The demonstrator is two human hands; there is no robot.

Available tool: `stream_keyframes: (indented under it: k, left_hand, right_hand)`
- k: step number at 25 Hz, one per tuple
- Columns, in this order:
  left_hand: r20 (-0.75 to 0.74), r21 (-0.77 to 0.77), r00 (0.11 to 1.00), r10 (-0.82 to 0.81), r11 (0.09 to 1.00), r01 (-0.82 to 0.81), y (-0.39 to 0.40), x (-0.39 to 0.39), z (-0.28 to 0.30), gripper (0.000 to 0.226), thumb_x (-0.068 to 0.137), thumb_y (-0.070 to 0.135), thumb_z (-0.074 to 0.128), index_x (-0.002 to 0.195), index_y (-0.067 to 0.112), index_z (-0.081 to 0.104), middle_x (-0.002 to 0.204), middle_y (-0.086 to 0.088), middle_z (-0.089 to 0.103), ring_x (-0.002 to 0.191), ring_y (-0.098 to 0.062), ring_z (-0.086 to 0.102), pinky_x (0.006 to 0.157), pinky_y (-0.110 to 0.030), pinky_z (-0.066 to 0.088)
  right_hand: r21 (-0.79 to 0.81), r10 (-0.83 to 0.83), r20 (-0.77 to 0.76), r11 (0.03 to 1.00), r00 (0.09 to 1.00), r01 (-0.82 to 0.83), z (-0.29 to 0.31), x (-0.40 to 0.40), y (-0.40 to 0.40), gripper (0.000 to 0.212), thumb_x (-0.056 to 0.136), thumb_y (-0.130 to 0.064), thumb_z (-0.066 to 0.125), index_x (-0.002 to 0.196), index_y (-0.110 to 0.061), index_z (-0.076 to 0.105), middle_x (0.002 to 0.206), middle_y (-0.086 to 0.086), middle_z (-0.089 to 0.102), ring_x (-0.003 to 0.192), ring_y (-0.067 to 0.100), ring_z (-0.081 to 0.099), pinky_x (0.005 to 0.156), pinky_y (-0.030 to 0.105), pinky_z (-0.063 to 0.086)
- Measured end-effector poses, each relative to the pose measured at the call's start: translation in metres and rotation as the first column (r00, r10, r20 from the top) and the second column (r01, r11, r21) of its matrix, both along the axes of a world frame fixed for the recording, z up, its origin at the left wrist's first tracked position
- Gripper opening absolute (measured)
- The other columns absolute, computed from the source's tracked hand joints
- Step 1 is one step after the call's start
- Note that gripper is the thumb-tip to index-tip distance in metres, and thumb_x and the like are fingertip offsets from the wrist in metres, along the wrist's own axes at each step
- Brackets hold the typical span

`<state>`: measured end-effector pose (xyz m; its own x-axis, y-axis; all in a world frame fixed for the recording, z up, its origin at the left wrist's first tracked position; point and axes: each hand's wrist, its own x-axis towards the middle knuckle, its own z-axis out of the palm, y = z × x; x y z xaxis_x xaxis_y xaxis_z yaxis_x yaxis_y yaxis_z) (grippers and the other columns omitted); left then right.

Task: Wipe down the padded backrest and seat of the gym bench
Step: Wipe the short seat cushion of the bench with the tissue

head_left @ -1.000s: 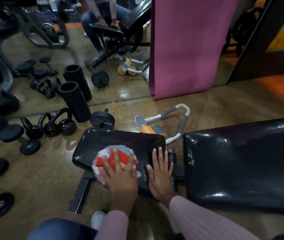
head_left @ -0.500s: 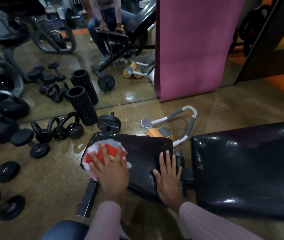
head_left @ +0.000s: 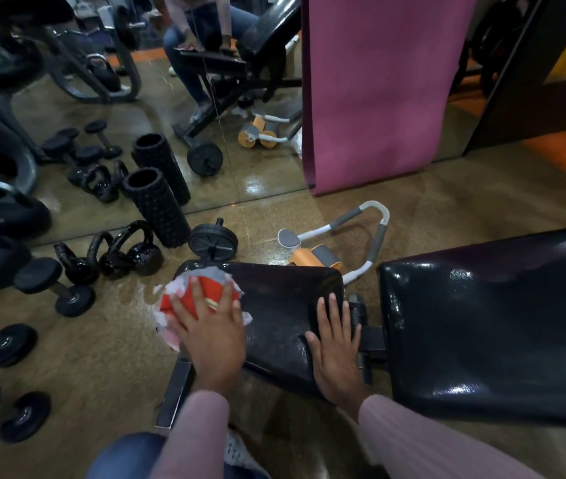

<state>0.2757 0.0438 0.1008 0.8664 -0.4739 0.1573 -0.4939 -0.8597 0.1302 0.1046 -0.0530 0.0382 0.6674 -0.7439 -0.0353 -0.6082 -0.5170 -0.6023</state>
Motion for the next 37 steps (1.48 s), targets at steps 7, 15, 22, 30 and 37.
stream_keyframes:
  k: [7,15,22,30,37]
  left_hand:
    - [-0.004,0.144,0.925,-0.379,0.915,0.376,-0.017,-0.030,-0.009,0.047,0.098,0.053,0.025,0.144,0.050,0.021,0.160,-0.002,0.006,0.144,-0.040,-0.009,0.111,-0.054,-0.009]
    - [-0.028,-0.119,0.998,-0.051,0.992,0.047,0.012,-0.003,-0.006,0.045,0.097,0.043,0.039,0.142,0.043,0.038,0.157,-0.006,0.021,0.143,-0.041,0.005,0.111,-0.062,0.009]
    - [-0.099,-0.124,0.988,-0.115,0.987,0.102,0.015,-0.071,-0.033,0.056,0.096,0.040,0.040,0.149,0.041,0.021,0.160,-0.007,0.009,0.143,-0.041,-0.010,0.110,-0.063,0.007]
    - [-0.115,-0.075,0.897,-0.427,0.904,0.421,0.017,-0.122,-0.030,0.064,0.088,0.015,0.059,0.145,0.027,0.032,0.155,0.003,0.021,0.144,-0.021,0.000,0.117,-0.045,0.001]
    - [-0.450,-0.582,0.623,-0.640,0.739,0.339,0.025,-0.226,-0.027,0.036,0.096,0.025,0.043,0.127,0.039,0.056,0.141,0.008,0.048,0.125,-0.005,0.046,0.095,-0.005,0.033]
  right_hand:
    - [0.004,0.000,0.011,1.000,1.000,0.000,0.001,0.001,-0.002,0.065,0.088,-0.070,-0.011,0.146,-0.043,-0.022,0.155,-0.018,-0.033,0.141,0.008,-0.035,0.117,0.049,-0.017]
    - [0.061,-0.019,0.112,0.998,0.993,0.013,0.012,-0.005,0.002,0.057,0.100,-0.058,0.009,0.149,-0.040,-0.013,0.158,-0.018,-0.024,0.141,0.001,-0.031,0.118,0.041,-0.013]
    - [0.125,-0.004,0.290,0.992,0.957,-0.034,0.030,-0.029,-0.006,0.057,0.103,-0.043,0.028,0.155,-0.027,0.012,0.161,-0.017,0.003,0.147,-0.003,-0.009,0.119,0.025,0.002]
    - [0.596,-0.211,0.164,0.800,0.964,0.073,0.036,-0.050,0.020,0.014,0.096,-0.023,0.057,0.105,-0.031,0.065,0.103,0.003,0.069,0.090,0.016,0.066,0.091,0.043,0.055]
    - [0.991,-0.571,-0.057,0.068,0.819,0.116,0.050,-0.131,0.040,0.030,0.095,-0.040,0.056,0.110,-0.016,0.068,0.091,0.006,0.070,0.072,0.017,0.065,0.059,0.026,0.052]
